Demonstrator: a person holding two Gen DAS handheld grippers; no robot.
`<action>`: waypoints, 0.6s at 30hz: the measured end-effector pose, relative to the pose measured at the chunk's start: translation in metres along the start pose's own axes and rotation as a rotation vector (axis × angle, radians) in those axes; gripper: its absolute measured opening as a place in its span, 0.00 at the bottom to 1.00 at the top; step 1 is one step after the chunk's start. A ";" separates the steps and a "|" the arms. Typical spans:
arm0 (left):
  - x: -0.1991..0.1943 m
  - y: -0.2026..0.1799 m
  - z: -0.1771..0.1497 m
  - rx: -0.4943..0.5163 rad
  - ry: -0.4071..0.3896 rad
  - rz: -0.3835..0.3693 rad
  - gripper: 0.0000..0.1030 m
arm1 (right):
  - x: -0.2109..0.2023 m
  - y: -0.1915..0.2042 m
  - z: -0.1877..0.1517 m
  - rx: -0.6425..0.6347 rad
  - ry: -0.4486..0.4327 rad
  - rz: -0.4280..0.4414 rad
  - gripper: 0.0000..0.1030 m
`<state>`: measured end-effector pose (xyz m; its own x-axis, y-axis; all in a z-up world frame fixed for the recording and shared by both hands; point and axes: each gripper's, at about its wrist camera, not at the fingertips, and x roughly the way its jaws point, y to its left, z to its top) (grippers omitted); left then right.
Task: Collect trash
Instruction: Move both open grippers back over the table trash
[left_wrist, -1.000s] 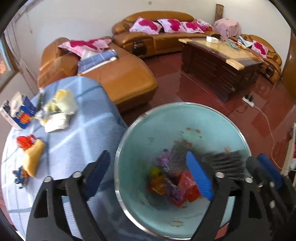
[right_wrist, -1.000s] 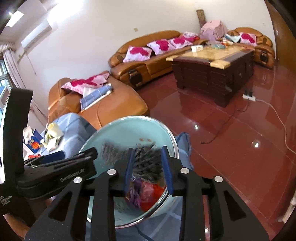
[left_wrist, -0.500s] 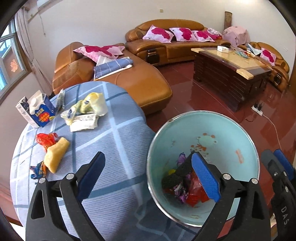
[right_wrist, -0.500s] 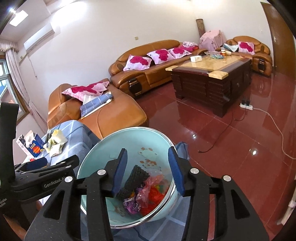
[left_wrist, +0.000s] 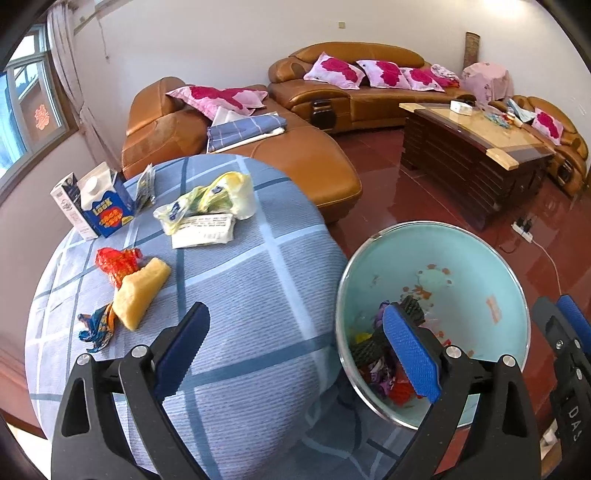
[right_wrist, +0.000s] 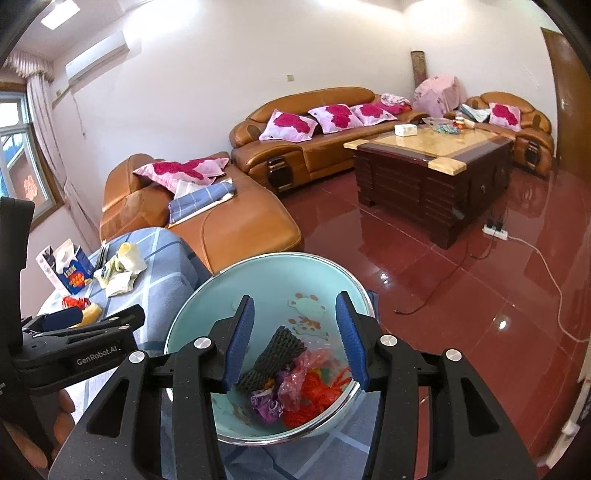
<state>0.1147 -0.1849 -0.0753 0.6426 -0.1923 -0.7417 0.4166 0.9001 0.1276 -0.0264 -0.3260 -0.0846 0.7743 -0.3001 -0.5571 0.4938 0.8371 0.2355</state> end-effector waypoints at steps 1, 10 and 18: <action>0.000 0.003 -0.001 -0.003 0.002 0.001 0.90 | -0.001 -0.001 -0.001 -0.003 0.000 -0.001 0.47; 0.002 0.030 -0.006 -0.044 0.012 0.016 0.90 | -0.003 0.015 0.002 -0.040 -0.011 -0.017 0.63; 0.005 0.054 -0.012 -0.058 0.024 0.025 0.90 | -0.003 0.040 0.007 -0.092 -0.015 -0.001 0.63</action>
<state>0.1329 -0.1329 -0.0801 0.6365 -0.1610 -0.7542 0.3623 0.9258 0.1081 -0.0060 -0.2944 -0.0681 0.7803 -0.3072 -0.5448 0.4565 0.8751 0.1604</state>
